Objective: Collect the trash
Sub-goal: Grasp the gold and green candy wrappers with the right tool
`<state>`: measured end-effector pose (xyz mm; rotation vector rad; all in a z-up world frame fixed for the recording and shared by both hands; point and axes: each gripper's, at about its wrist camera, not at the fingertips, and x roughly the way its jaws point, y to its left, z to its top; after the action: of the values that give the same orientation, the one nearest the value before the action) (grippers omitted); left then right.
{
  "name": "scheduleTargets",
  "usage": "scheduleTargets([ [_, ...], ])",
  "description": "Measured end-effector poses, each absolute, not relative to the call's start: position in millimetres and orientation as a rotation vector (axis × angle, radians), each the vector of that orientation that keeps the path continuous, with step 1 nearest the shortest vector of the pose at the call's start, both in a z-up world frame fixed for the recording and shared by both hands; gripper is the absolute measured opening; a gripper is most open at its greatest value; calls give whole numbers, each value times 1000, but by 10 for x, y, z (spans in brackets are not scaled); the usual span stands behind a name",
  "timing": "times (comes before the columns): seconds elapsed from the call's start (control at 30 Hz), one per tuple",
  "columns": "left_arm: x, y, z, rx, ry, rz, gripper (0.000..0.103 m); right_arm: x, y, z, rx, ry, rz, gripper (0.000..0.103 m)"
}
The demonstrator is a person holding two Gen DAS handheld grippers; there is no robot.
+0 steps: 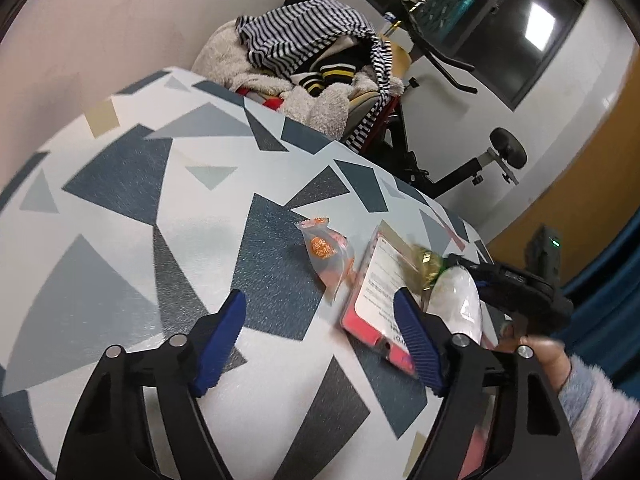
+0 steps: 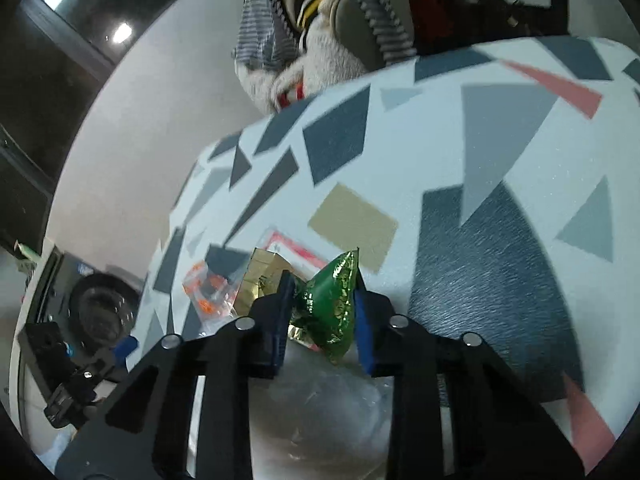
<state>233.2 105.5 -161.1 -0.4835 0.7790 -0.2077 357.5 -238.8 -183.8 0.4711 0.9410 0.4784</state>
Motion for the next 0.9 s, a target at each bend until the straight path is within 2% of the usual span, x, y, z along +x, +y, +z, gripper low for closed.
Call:
scheduleTargets([
  [0.4,2954,1045,-1870,-654,854,-170,71,3095,-2857,-1309,348,758,325,26],
  [0.77,3335,711,-1954,-569,910,-135,68,2766,-3223,-1268,345,731,273,25],
  [0.9,3388,676,-2044,-559,941,-99,62,2673,-3300,-1290,360,731,259,25],
])
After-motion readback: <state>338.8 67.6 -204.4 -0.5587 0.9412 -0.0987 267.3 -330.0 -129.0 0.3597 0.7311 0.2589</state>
